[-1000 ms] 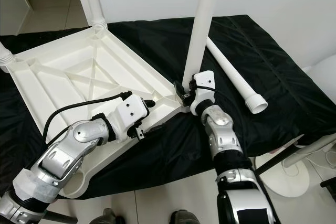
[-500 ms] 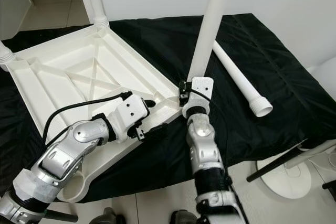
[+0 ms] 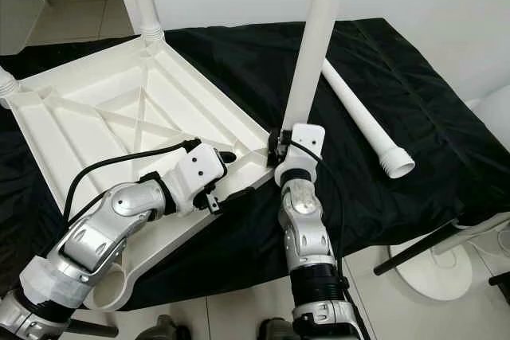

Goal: Building children table

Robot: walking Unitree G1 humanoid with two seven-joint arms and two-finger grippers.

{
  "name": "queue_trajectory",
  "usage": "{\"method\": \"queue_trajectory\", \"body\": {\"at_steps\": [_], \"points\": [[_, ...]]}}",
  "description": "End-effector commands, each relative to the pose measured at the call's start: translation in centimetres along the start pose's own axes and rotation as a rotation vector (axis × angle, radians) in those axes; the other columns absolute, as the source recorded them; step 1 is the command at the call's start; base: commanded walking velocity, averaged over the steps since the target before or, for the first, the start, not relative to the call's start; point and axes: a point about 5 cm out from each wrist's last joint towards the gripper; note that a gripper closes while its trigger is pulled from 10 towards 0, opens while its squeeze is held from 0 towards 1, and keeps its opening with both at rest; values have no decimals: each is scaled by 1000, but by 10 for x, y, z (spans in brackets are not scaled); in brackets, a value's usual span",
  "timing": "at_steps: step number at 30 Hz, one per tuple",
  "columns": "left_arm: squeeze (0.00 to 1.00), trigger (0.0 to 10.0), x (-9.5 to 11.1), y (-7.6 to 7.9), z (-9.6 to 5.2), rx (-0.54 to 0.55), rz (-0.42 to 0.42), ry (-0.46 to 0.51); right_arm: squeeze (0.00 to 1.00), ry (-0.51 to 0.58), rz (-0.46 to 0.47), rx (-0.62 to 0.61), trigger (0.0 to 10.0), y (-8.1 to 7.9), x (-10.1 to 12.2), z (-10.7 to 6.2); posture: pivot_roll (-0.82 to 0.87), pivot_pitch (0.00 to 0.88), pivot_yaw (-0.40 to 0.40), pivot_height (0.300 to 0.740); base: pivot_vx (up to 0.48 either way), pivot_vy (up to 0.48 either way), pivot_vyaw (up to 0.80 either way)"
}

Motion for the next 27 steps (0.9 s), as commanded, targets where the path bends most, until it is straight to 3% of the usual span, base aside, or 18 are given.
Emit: {"method": "queue_trajectory", "body": {"at_steps": [1, 4, 5, 6, 7, 11, 16, 21, 27], "points": [[0, 10000, 1, 4, 0, -55, 15, 2, 1000, 3, 3, -8, 10000, 15, 2, 0, -75, 59, 20, 740, 0, 0, 0], [0, 10000, 1, 4, 0, -55, 14, 1, 1000, 6, -12, 32, 10000, 22, 6, 2, -75, 59, 20, 740, 0, 0, 0], [0, 10000, 0, 4, -1, -55, 14, 0, 408, -9, -19, 95, 10000, 28, 7, 5, -74, 62, 20, 740, 0, 0, 0], [0, 10000, 0, 4, -1, -55, 14, 0, 408, -9, -19, 95, 10000, 28, 7, 5, -74, 62, 20, 740, 0, 0, 0], [0, 10000, 0, 4, -1, -55, 15, 0, 0, -17, -24, 127, 10000, 29, 8, 6, -75, 64, 22, 740, 0, 0, 0], [0, 10000, 0, 2, 0, -56, 17, 0, 0, -38, -48, 264, 10000, 30, 7, 9, -81, 63, 29, 740, 0, 0, 0], [0, 10000, 0, 2, 0, -56, 18, 0, 0, -48, -59, 316, 10000, 29, 7, 11, -82, 63, 30, 740, 0, 0, 0], [0, 10000, 2, -1, 3, -52, 21, 4, 0, -93, -104, 576, 10000, 15, 10, 22, -85, 60, 34, 740, 0, 0, 0], [0, 10000, 2, -1, 3, -51, 23, 7, 0, -106, -135, 668, 10000, 9, 14, 29, -80, 60, 33, 740, 0, 0, 0]]}}
Point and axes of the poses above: a point about 5 cm out from each wrist's last joint towards the gripper, its own z axis pointing out of the wrist towards the gripper, its own x axis along the axis of the wrist's last joint, y = z × x, and after that the axes turned 10 degrees about z, right-handed
